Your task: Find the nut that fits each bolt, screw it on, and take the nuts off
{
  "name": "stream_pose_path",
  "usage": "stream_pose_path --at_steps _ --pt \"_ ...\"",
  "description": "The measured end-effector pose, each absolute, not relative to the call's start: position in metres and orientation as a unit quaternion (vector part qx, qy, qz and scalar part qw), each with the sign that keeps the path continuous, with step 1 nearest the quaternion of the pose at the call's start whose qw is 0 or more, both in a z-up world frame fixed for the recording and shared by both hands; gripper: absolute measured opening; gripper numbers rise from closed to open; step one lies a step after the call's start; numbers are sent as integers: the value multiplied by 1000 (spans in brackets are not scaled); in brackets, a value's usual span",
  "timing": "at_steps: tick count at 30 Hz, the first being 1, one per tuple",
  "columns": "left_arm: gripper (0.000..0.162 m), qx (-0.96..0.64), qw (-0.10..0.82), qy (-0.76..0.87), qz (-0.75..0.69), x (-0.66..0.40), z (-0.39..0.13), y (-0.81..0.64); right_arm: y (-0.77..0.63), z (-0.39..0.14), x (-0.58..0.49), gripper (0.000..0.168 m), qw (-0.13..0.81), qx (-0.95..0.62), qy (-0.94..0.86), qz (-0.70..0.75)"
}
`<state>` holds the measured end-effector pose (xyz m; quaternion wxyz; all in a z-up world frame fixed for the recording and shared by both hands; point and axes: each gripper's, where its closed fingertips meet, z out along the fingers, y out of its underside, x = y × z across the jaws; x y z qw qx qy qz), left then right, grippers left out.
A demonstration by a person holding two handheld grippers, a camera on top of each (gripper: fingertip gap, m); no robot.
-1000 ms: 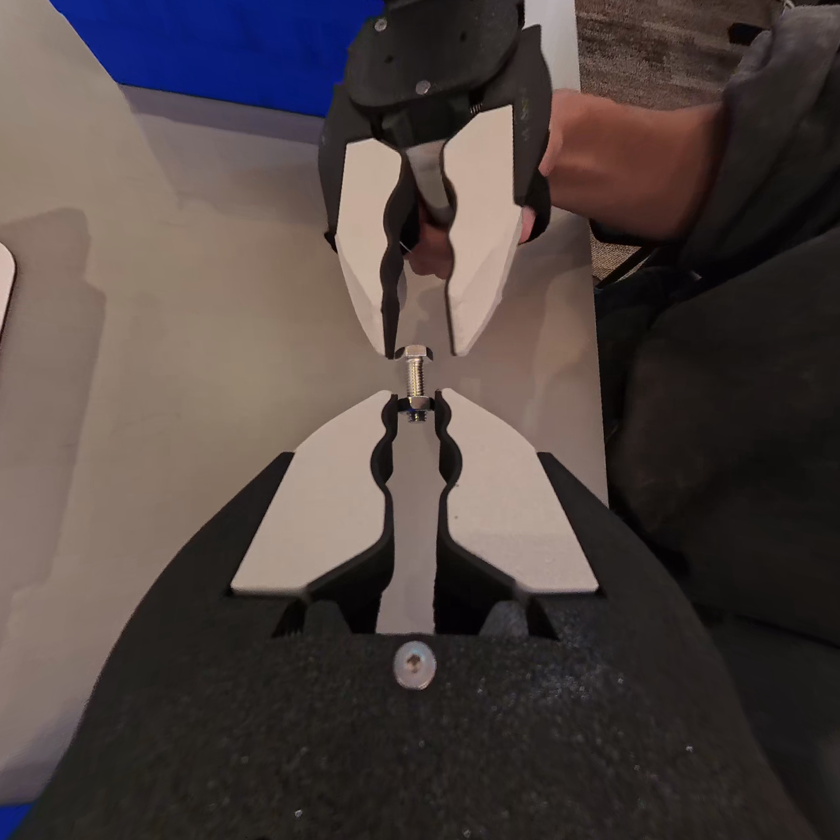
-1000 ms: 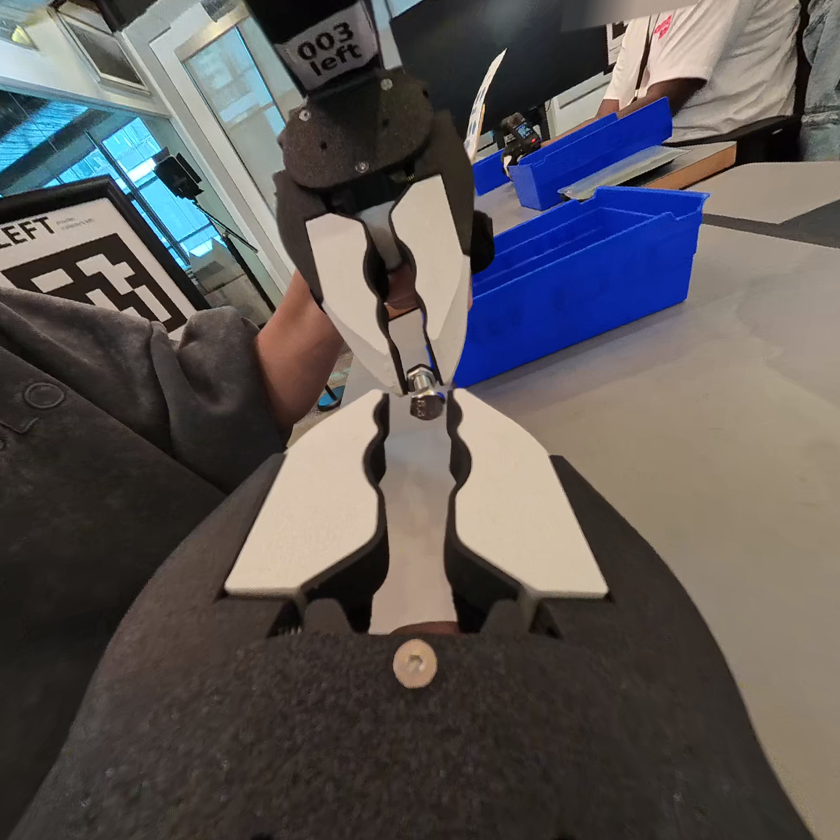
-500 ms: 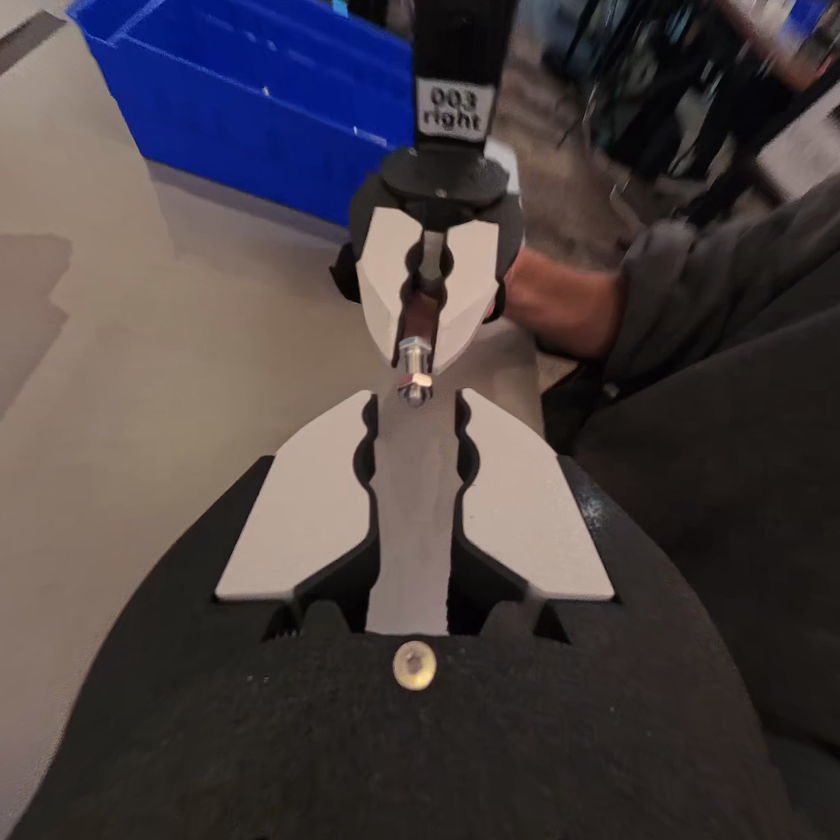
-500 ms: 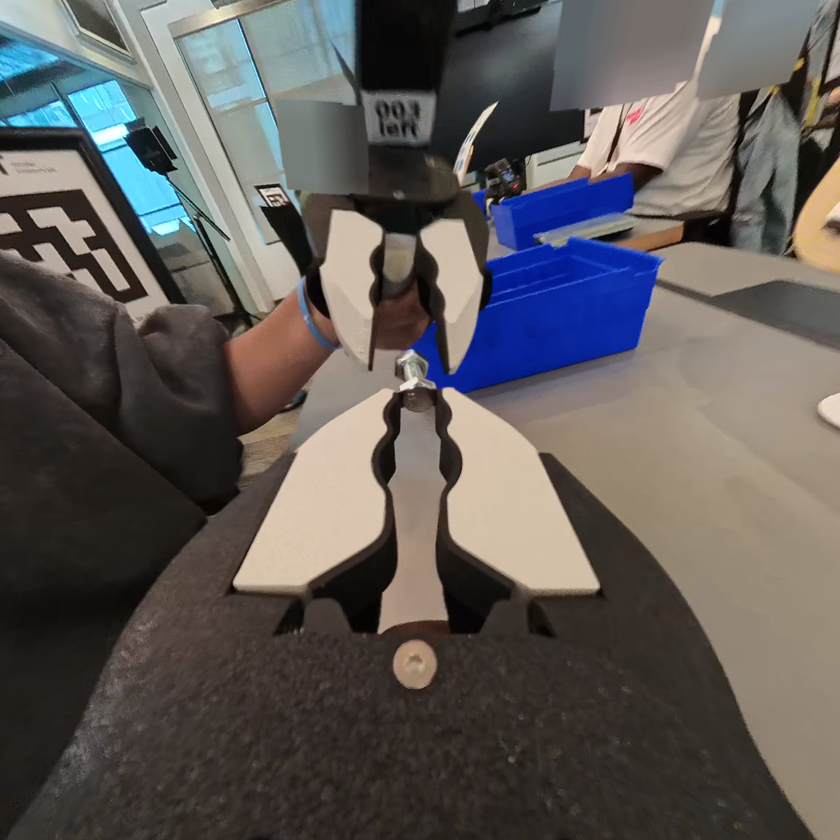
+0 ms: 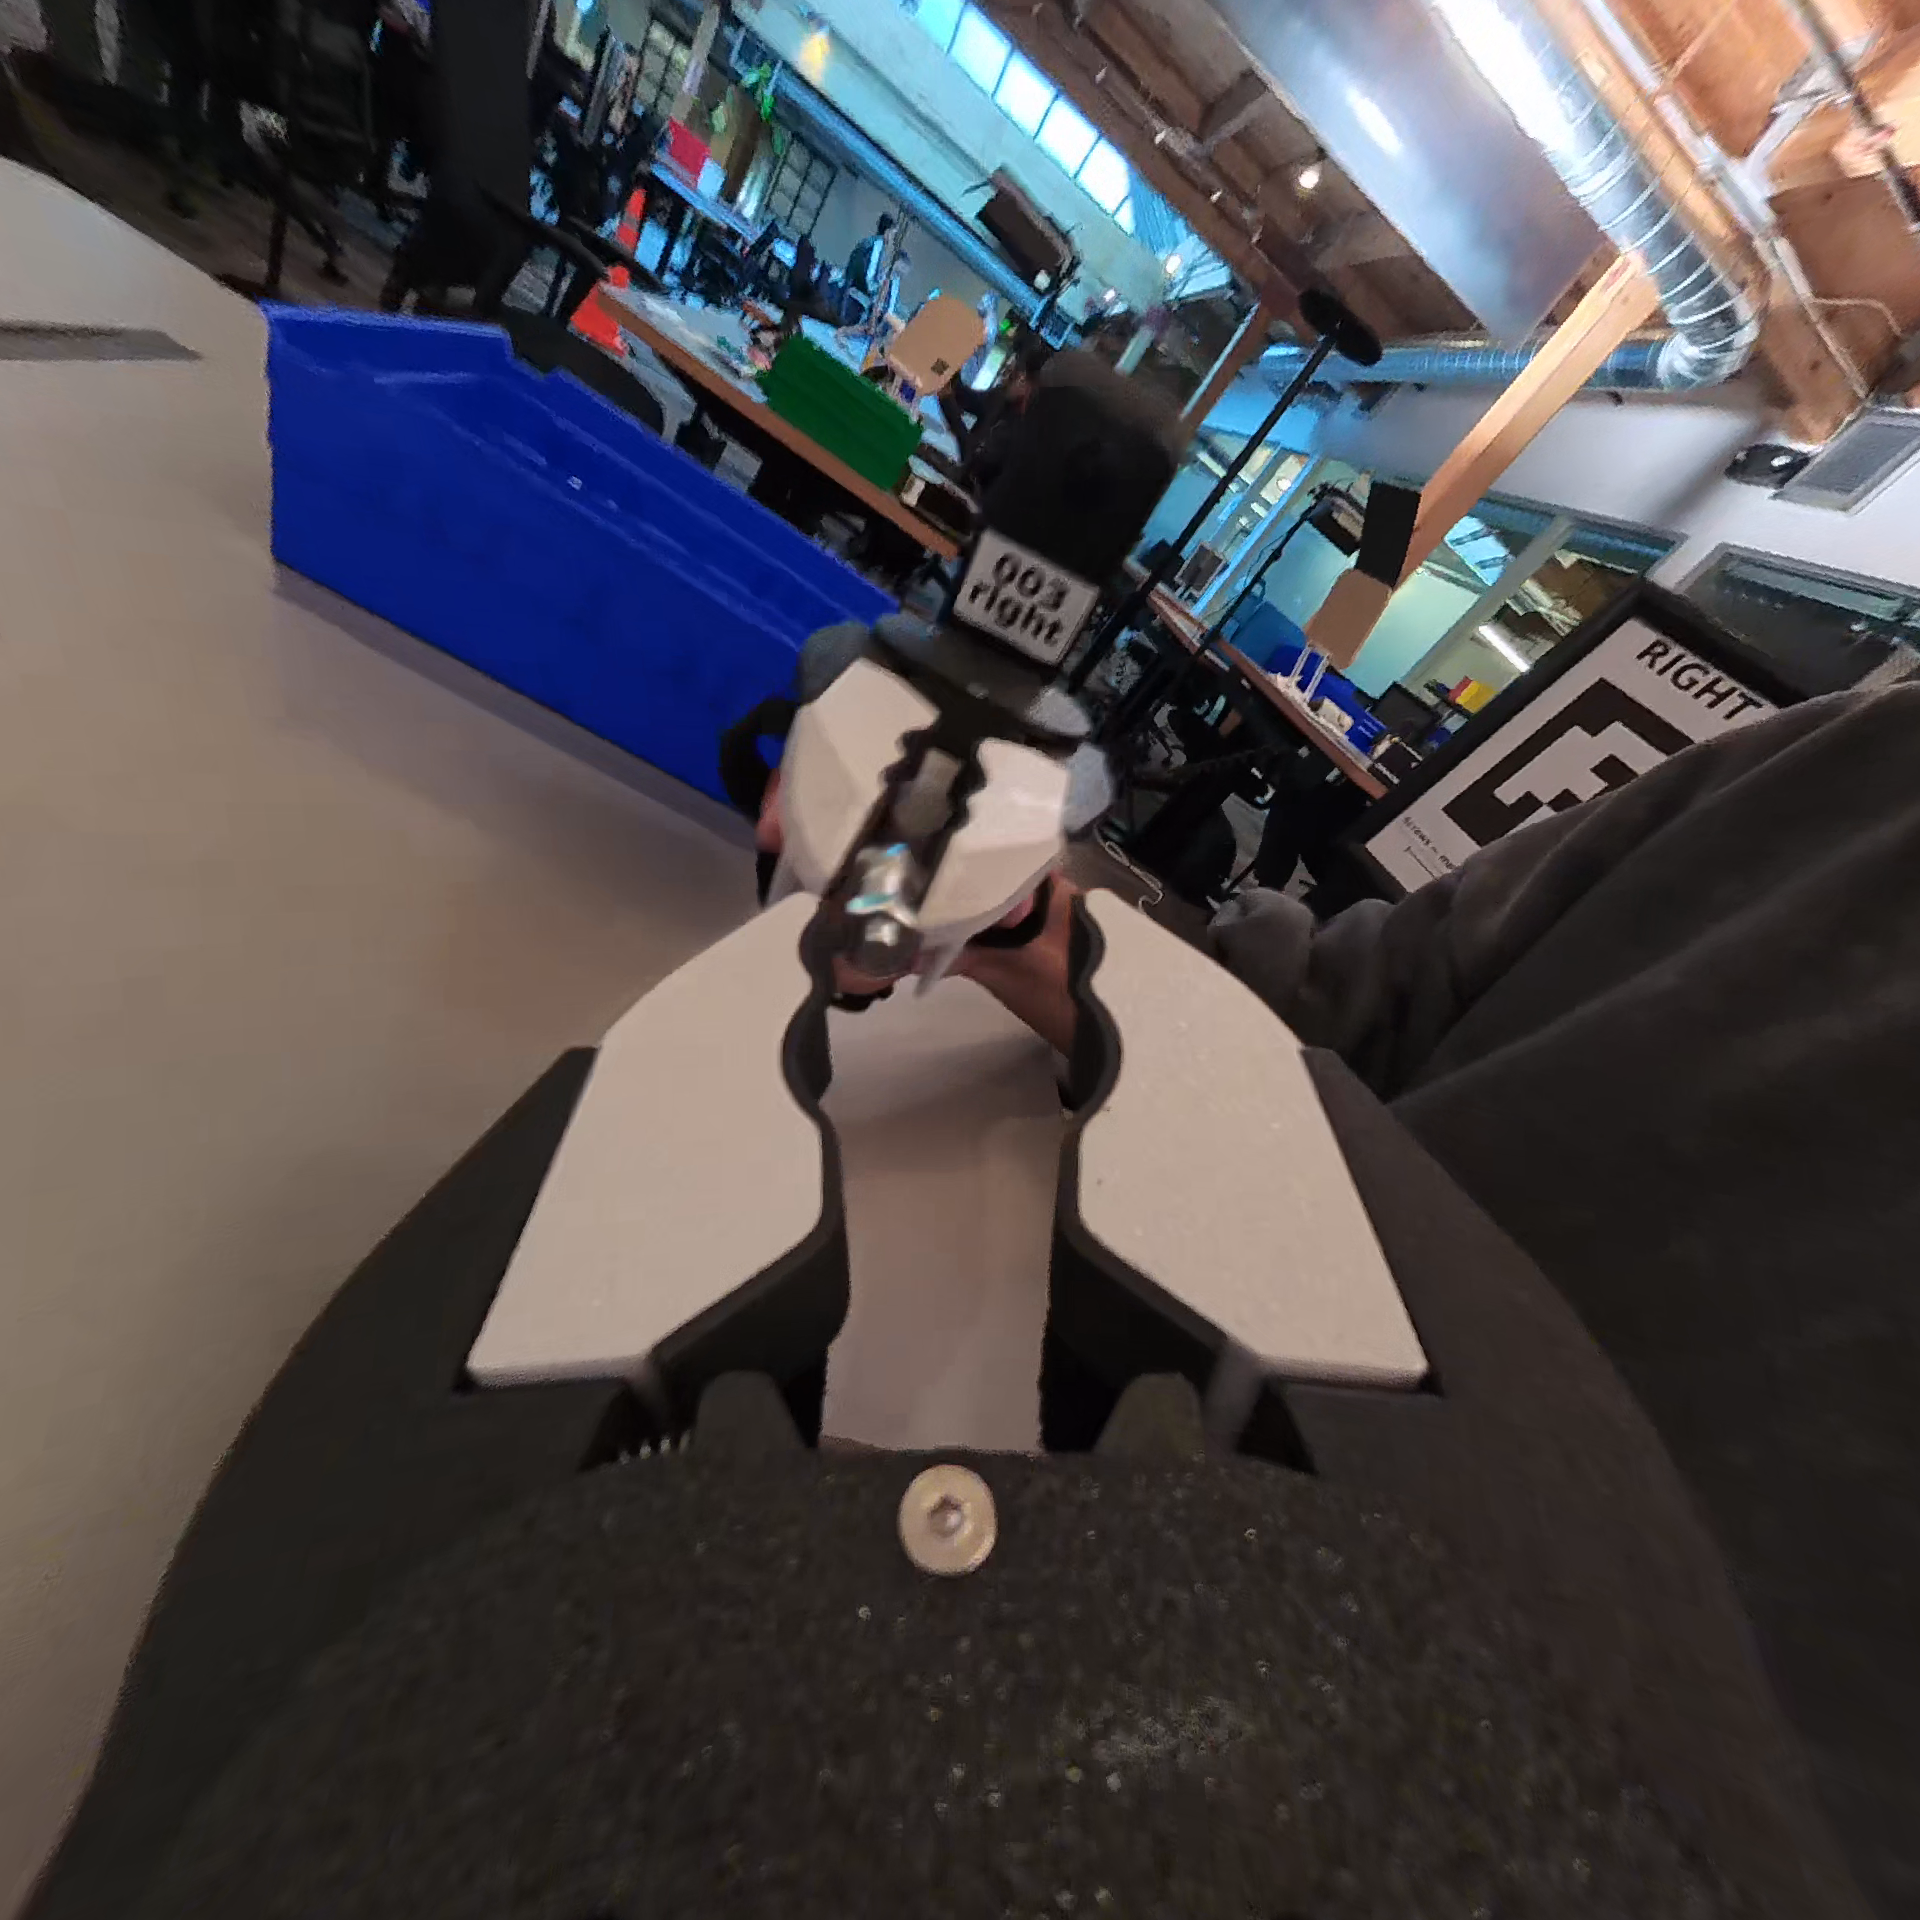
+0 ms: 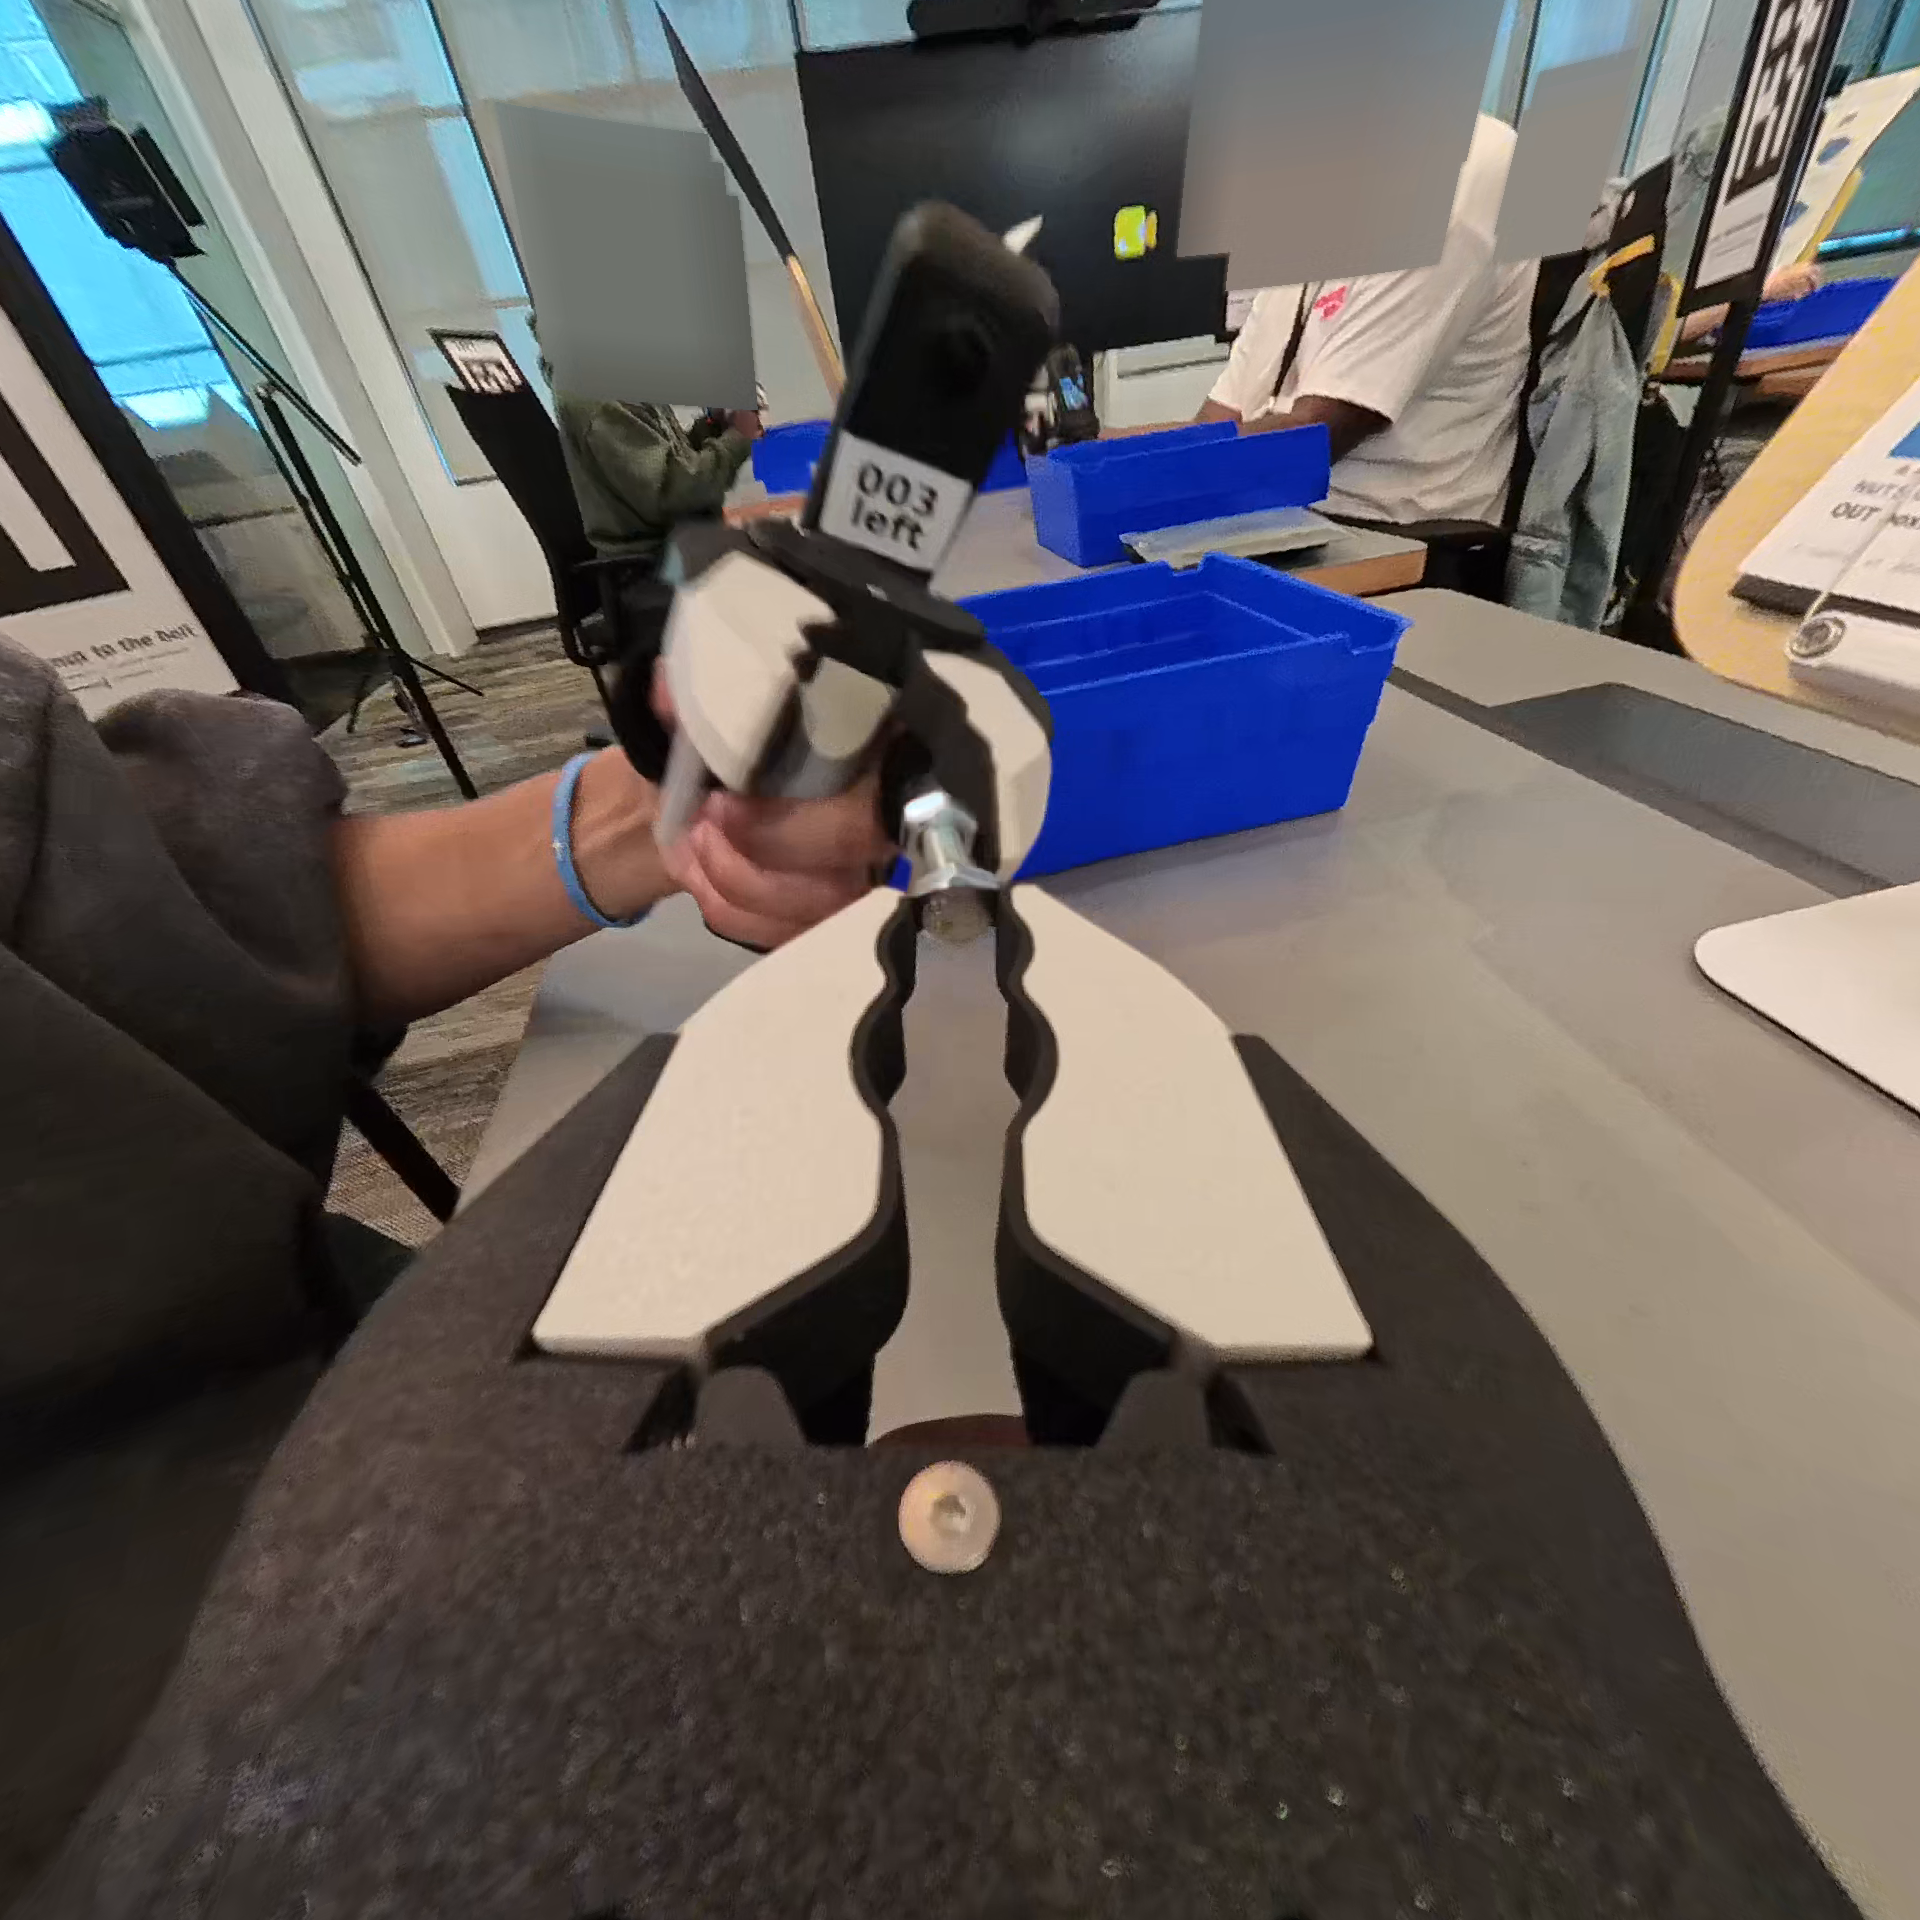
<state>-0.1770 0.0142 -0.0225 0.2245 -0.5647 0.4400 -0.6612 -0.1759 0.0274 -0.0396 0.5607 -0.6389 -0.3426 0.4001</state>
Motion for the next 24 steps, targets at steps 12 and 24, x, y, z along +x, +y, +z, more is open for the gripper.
stream_pose_path --at_steps 12,24 --pt "44 -575 239 468 -627 -178 -30 13 25 -31 -175 15 553 -634 -330 428" --pt "43 -570 265 499 -596 -178 -34 8 24 -37 -178 15 537 -640 -330 440"
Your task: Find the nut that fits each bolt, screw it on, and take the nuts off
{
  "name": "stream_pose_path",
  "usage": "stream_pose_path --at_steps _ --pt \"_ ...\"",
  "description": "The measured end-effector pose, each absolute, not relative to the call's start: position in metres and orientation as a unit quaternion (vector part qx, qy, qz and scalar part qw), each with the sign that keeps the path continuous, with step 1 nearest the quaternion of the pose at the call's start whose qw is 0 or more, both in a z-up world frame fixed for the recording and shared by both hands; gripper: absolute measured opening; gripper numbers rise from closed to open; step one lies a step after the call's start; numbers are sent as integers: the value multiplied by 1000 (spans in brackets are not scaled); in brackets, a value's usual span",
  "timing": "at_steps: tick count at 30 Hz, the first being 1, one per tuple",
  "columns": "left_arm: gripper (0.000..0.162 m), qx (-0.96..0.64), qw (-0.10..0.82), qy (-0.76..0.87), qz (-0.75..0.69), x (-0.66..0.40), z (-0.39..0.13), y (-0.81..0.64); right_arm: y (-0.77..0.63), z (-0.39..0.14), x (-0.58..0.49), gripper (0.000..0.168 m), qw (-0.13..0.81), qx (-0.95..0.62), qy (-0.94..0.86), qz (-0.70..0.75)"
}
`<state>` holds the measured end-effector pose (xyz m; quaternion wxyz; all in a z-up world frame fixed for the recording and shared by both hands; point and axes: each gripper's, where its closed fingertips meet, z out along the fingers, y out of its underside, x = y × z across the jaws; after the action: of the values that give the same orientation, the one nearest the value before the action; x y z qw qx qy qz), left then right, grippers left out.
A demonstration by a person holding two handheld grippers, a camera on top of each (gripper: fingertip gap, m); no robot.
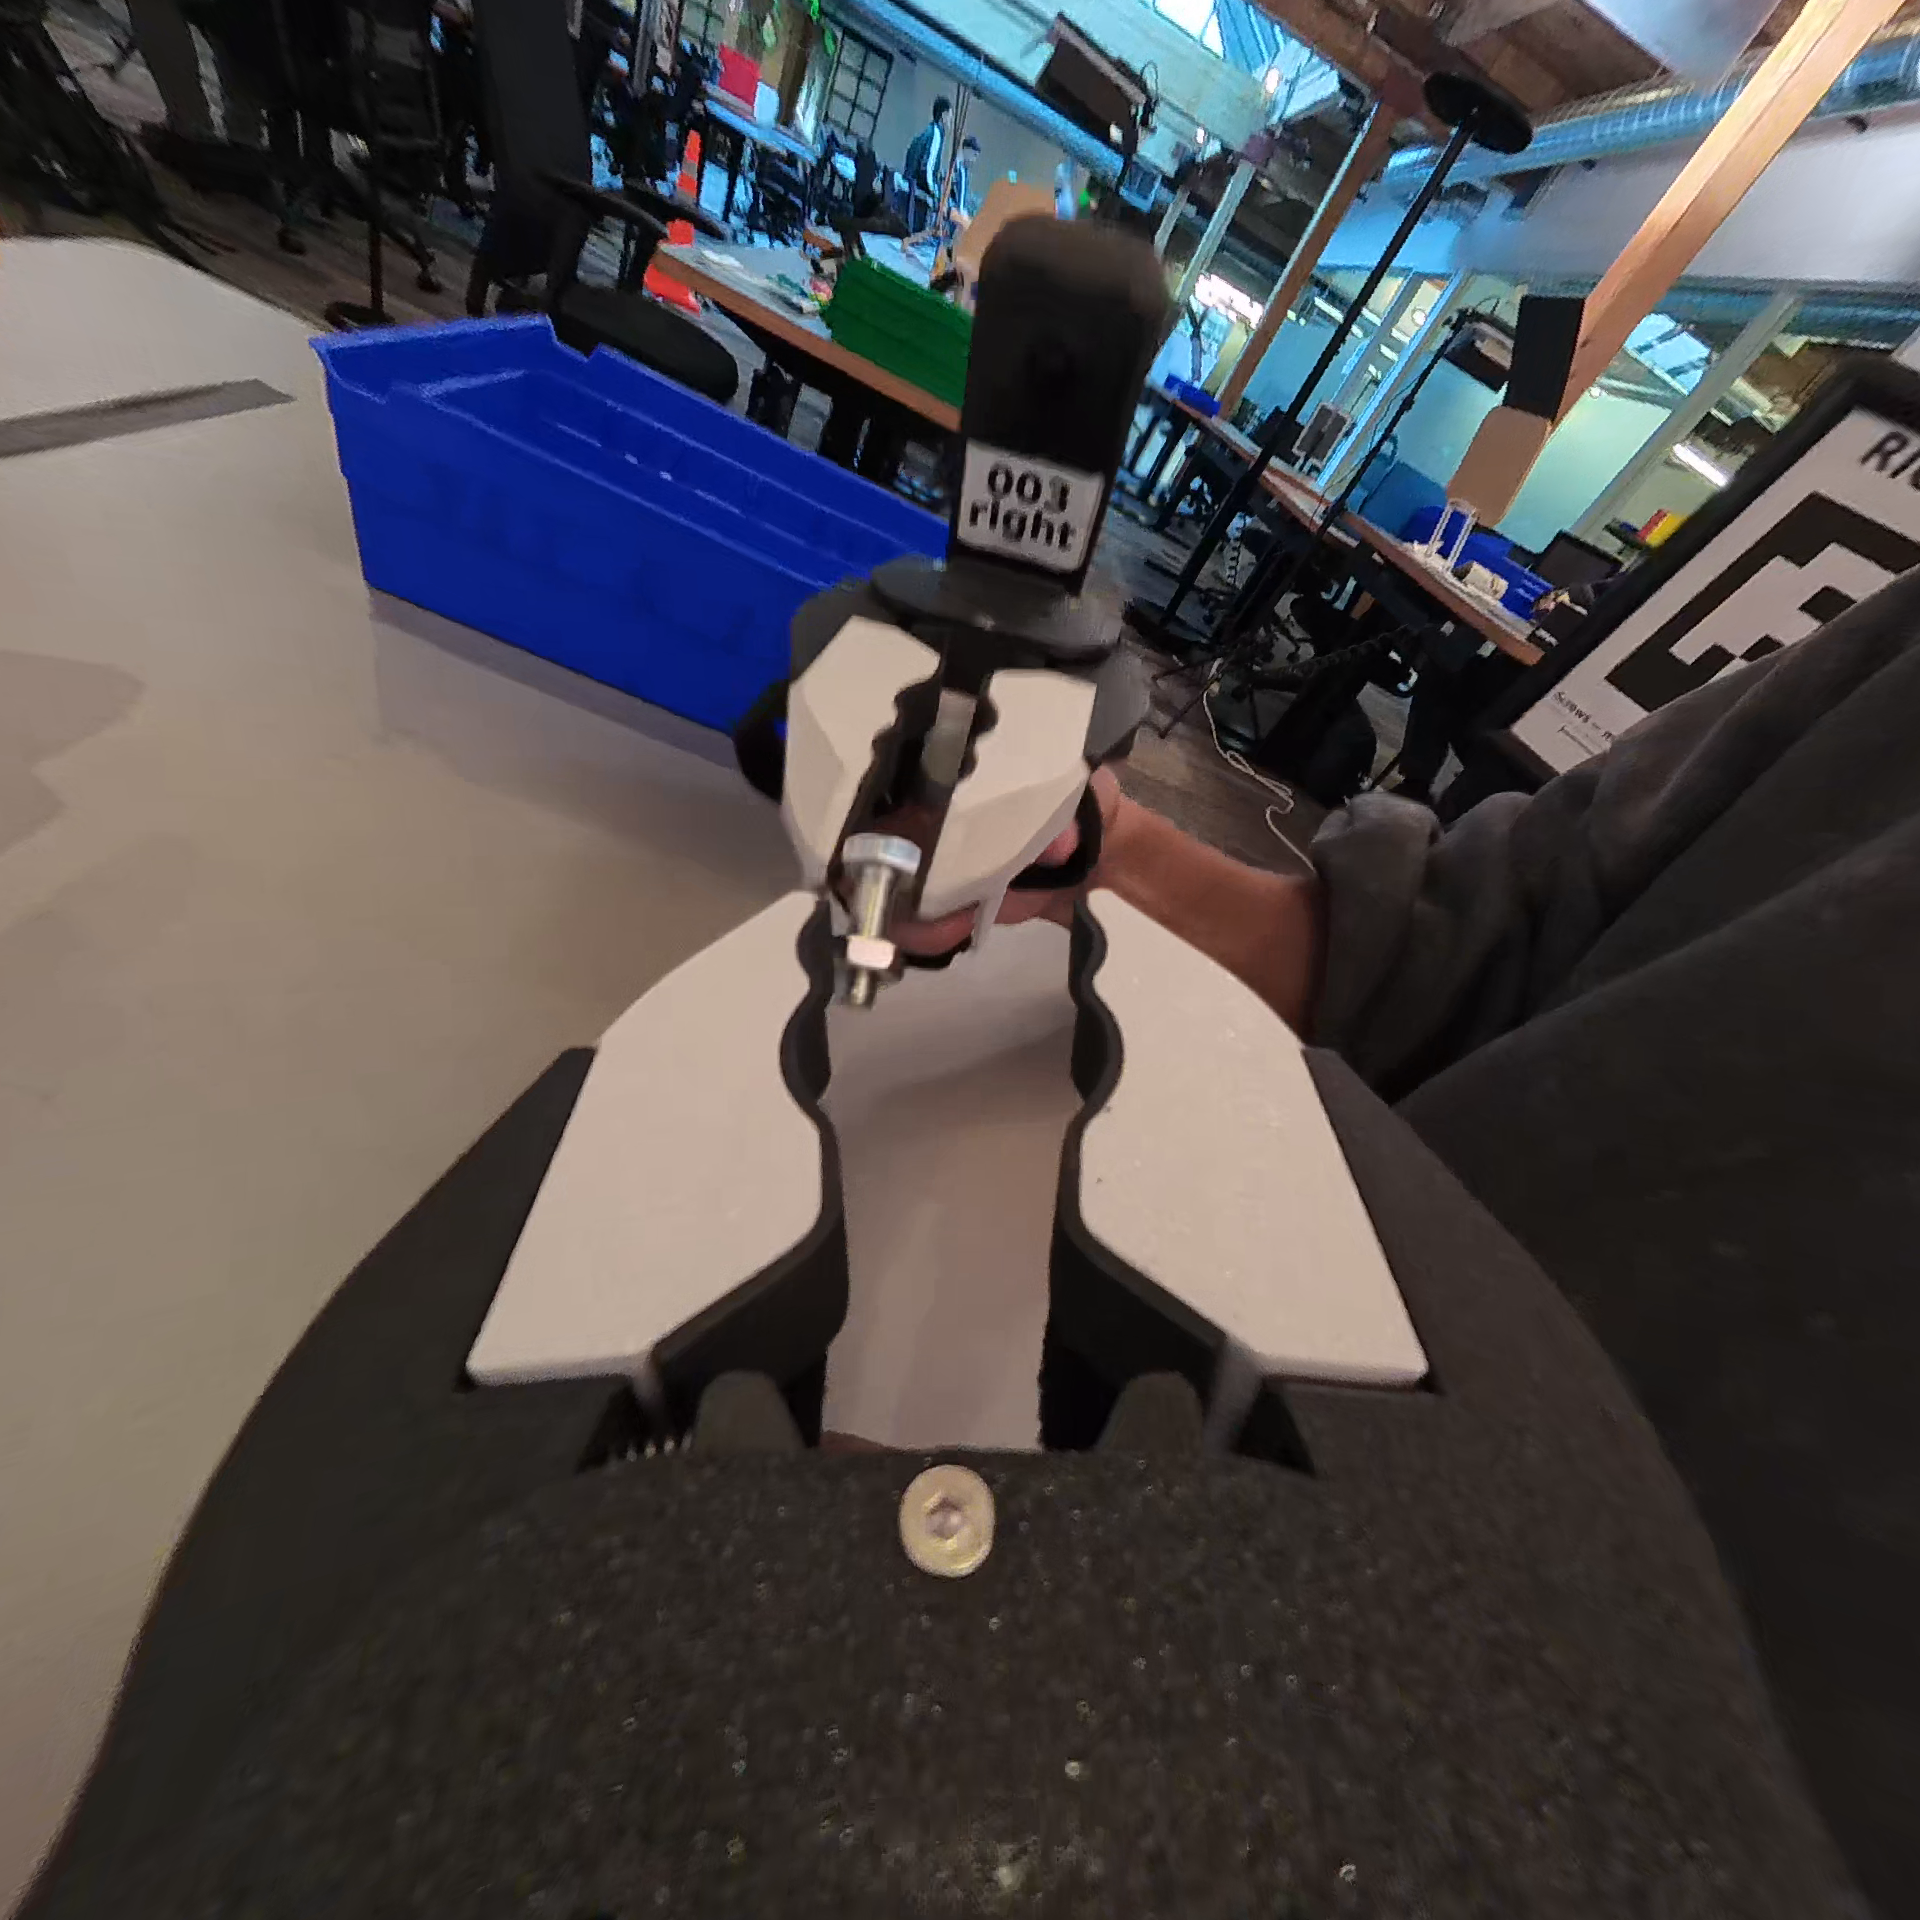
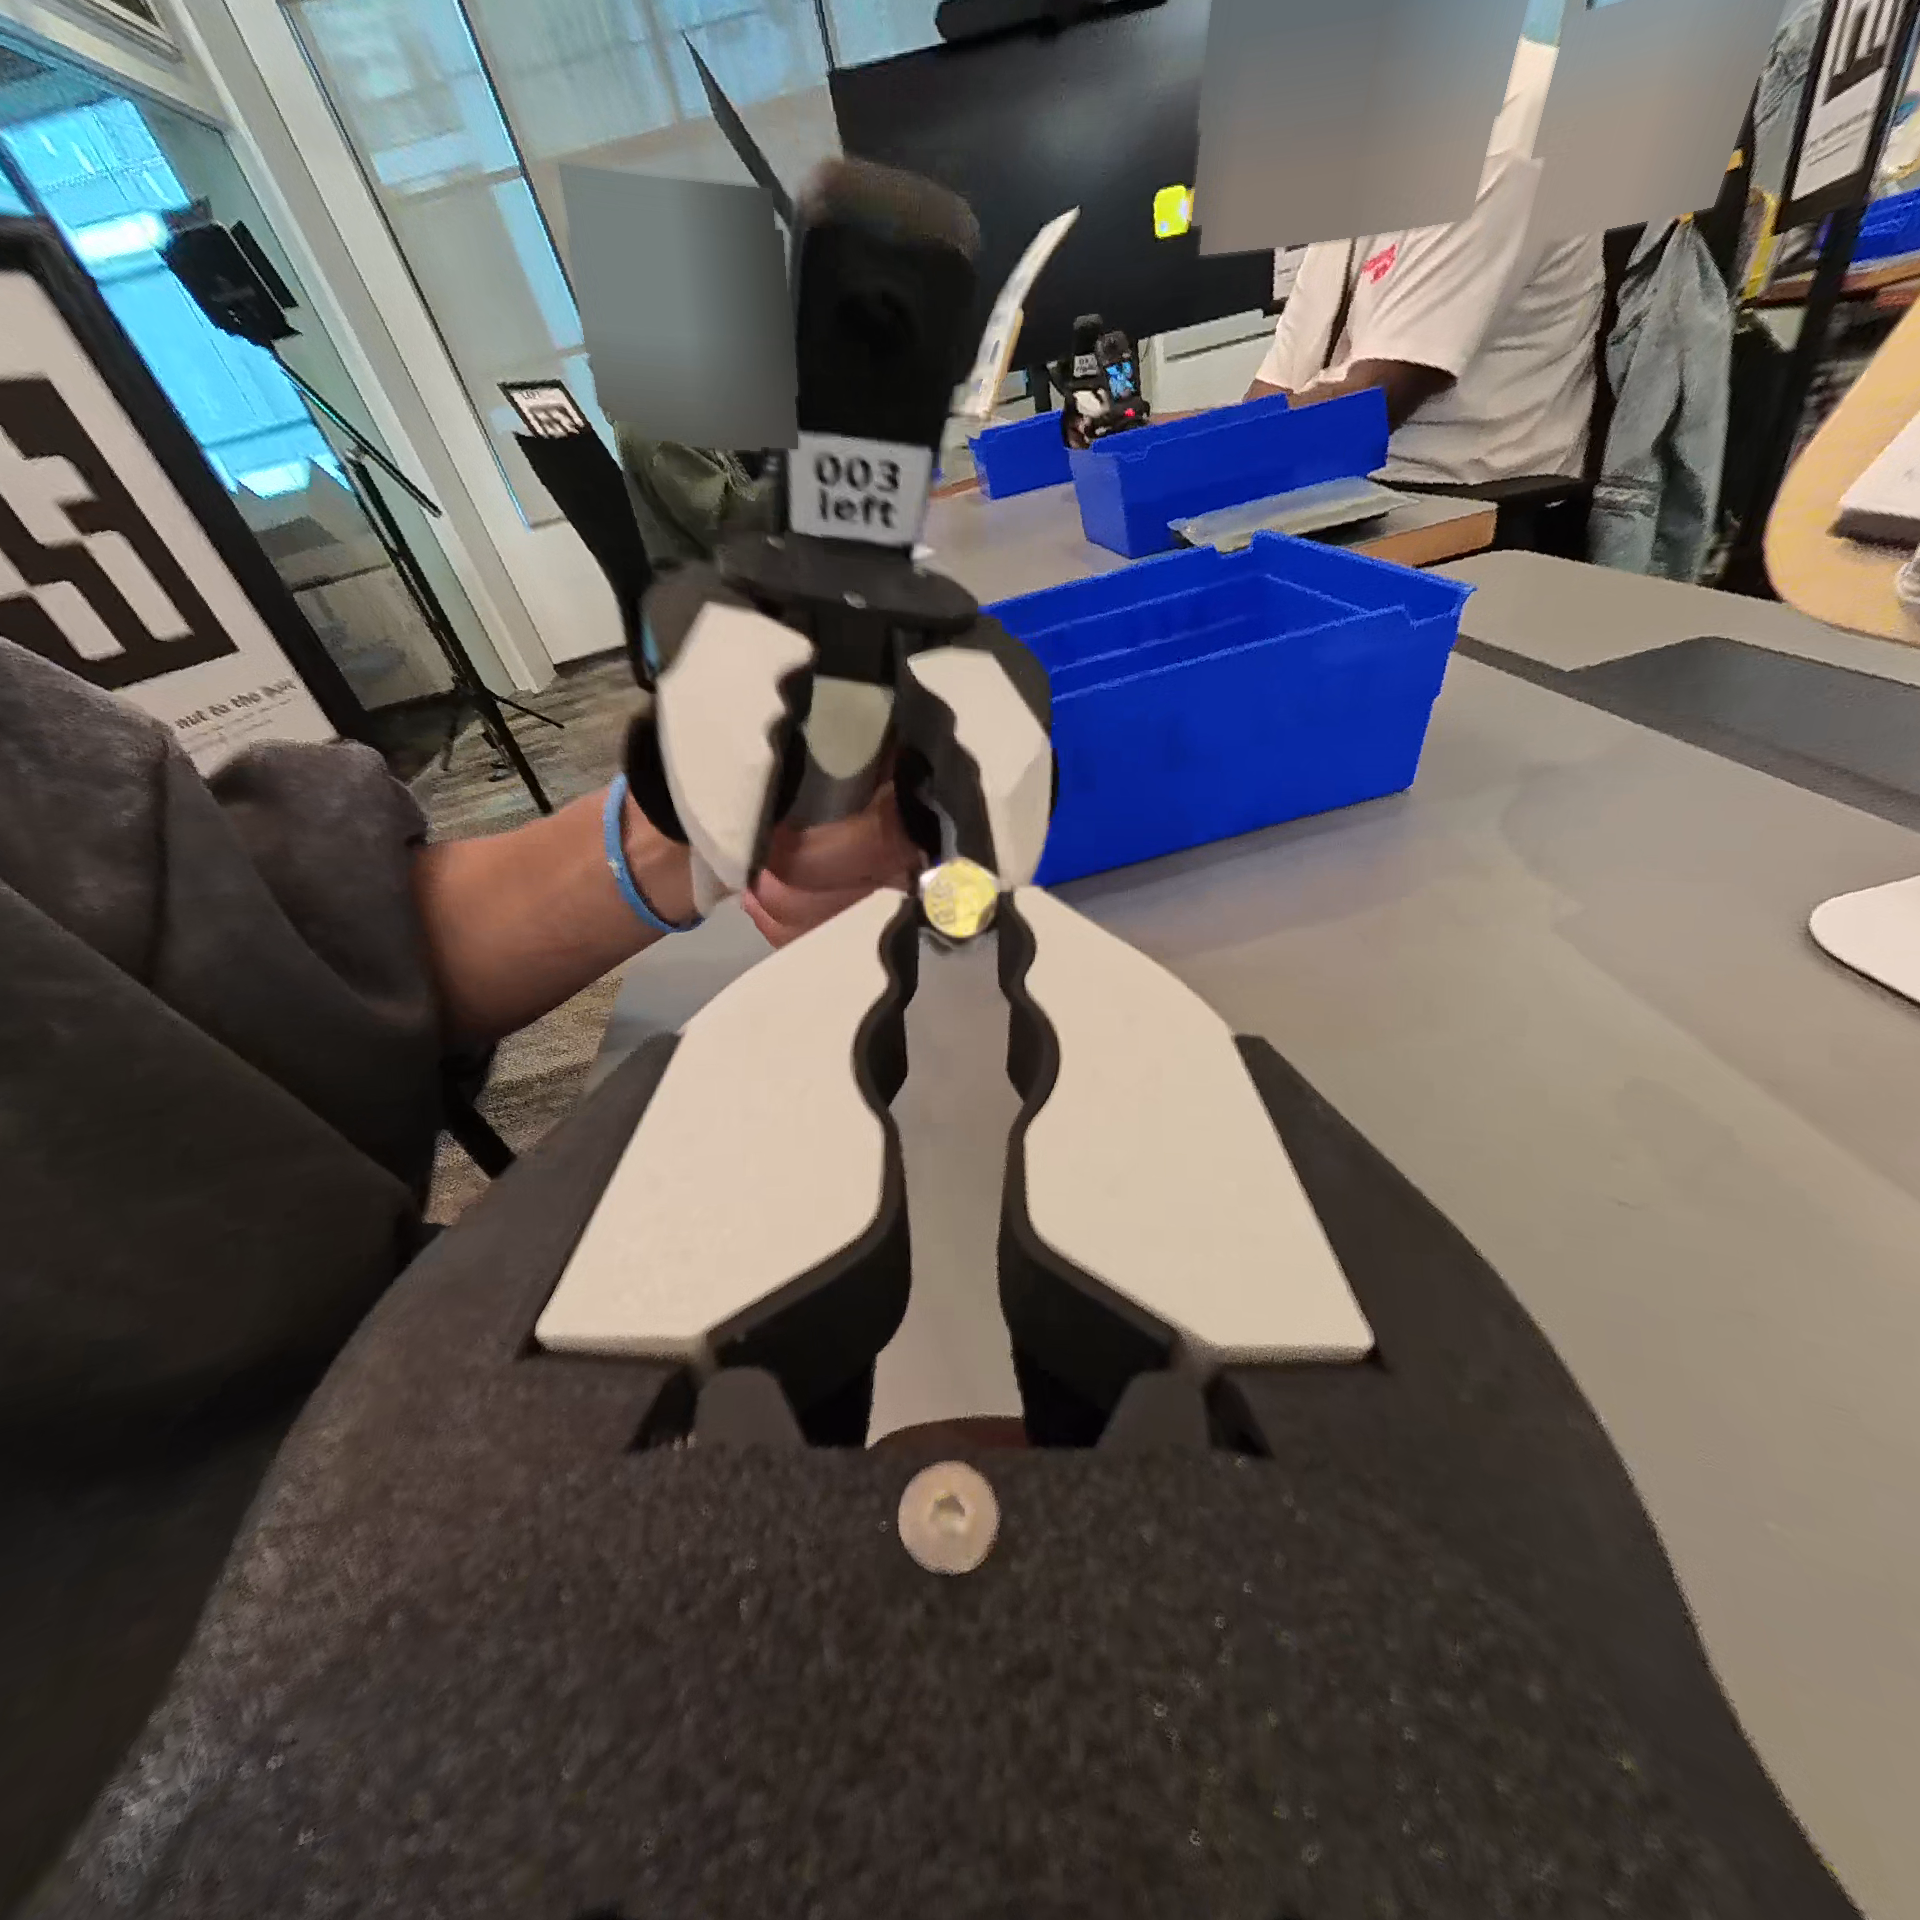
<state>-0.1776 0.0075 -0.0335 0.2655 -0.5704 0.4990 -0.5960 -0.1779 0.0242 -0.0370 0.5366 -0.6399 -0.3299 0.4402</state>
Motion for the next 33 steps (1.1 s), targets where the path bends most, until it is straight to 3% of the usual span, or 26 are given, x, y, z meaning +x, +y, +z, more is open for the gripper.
stream_pose_path --at_steps 4,12,21,27,33 --pt "42 -587 259 509 -574 -176 -49 10 20 -17 -170 14 551 -608 -303 485" --pt "41 -556 342 508 -562 -177 -19 10 25 -4 -161 14 526 -553 -200 614" --pt "48 -585 308 548 -512 -171 -39 0 26 -23 -173 15 515 -648 -275 489" --pt "55 -602 295 566 -479 -162 -62 0 17 -17 -184 14 507 -643 -295 492" --pt "55 -607 304 551 -486 -175 -52 9 25 -37 -171 15 487 -689 -303 444"
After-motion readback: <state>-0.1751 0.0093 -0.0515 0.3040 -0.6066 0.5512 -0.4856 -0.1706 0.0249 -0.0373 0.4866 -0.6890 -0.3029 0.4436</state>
